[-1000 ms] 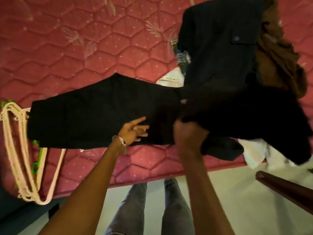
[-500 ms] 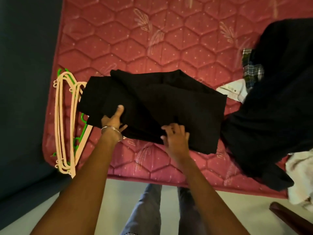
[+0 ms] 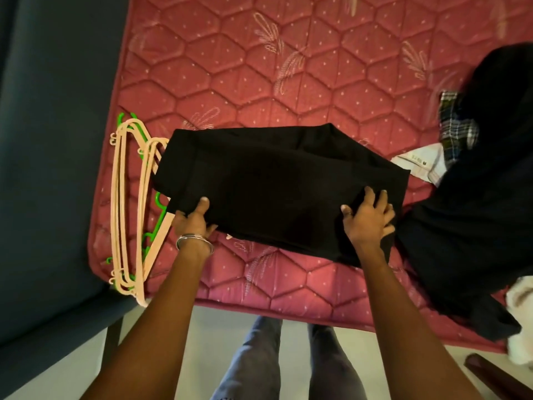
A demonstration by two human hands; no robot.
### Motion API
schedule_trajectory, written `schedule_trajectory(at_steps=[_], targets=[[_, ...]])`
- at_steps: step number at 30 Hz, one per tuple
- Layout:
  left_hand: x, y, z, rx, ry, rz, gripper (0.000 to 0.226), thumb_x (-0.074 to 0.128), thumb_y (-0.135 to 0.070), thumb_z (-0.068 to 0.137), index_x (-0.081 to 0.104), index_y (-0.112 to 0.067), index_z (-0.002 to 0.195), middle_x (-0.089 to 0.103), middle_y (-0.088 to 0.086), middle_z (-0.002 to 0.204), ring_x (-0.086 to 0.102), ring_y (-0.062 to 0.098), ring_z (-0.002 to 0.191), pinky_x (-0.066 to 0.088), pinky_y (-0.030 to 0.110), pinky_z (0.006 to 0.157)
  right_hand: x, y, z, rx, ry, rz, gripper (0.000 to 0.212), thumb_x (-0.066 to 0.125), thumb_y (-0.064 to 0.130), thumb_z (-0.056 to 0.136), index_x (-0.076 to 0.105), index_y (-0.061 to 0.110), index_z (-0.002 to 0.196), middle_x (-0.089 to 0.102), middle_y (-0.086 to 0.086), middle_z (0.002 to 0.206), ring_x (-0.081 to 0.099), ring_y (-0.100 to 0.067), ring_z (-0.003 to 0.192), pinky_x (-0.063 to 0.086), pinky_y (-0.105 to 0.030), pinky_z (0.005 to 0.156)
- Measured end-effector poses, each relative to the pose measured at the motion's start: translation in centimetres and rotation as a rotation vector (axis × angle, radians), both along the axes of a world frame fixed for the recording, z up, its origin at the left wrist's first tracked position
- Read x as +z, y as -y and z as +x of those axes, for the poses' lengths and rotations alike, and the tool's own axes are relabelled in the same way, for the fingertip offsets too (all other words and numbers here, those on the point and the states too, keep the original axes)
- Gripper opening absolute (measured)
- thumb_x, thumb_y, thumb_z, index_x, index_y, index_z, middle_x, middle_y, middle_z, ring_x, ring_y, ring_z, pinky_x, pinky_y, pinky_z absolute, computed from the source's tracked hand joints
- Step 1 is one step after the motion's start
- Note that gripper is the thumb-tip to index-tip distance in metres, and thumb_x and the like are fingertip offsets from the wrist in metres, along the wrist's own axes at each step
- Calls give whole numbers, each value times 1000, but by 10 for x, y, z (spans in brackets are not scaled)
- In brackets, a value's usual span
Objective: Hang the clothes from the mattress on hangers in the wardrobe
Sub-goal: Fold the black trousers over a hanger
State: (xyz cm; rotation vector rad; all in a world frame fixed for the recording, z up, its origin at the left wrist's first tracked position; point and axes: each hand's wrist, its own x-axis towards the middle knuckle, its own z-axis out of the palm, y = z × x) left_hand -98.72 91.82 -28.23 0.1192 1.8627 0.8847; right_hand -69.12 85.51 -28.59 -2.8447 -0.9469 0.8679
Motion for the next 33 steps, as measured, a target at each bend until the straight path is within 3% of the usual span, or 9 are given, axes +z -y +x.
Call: schedule_trajectory(at_steps=[3,7,10,14,16,20,23,28,33], targets=[[4,-18,-6,16,5,104,34,70,-7,80,61,-29,105,65,2,109,63,21,96,54,33,62,-2,5,0,-11,82,-12,69,65,31,87,31,17,145,9,-17,158,9,-42,142,19,-62,107],[4,-27,-13,98,55,181,39,65,5,80,63,-25,105,67,3,104,66,21,93,58,36,71,1,5,-11,225,146,90,65,65,31,87,37,17,143,16,-15,157,14,-38,142,24,-59,105],[-2,-18,-21,25,-136,150,40,66,4,80,62,-21,110,63,8,116,62,27,106,55,33,82,2,-1,-20,230,86,115,59,62,32,89,39,19,142,17,-12,157,15,-36,141,24,-59,104],[3,-19,-18,-370,-481,121,60,72,-4,78,47,-14,132,52,13,130,54,22,115,42,5,80,-2,-8,-22,104,-47,20,58,63,29,90,39,22,142,12,-13,157,14,-37,140,23,-58,107],[9,-26,-12,-461,-616,99,69,73,-4,77,39,-12,136,51,14,129,53,26,115,43,13,84,-1,-12,-25,65,-48,71,56,65,27,88,42,24,139,18,-13,154,19,-37,138,24,-56,106],[14,-36,-3,-704,-974,-130,89,75,-18,75,21,-17,146,29,19,143,36,39,125,35,49,102,-1,-11,-19,-184,70,106,57,69,28,85,43,20,135,29,-15,147,28,-39,131,25,-55,104],[11,-45,-7,-733,-892,-222,100,74,-33,77,7,-20,150,20,24,148,32,46,129,30,60,104,-4,-3,-1,-372,110,30,71,71,33,83,33,16,139,28,-20,145,28,-43,130,26,-57,104],[10,-52,-17,-725,-898,-252,97,77,-36,75,16,-19,148,34,23,143,37,45,129,24,61,105,-3,6,31,-471,39,43,73,73,30,82,33,7,139,39,-24,140,37,-42,129,31,-57,103],[20,-48,5,-685,-1001,-110,63,70,-22,82,40,-13,137,56,20,125,51,40,117,35,49,99,8,9,66,-584,-133,254,34,79,19,77,60,-1,97,60,-13,106,59,-25,92,48,-31,78]])
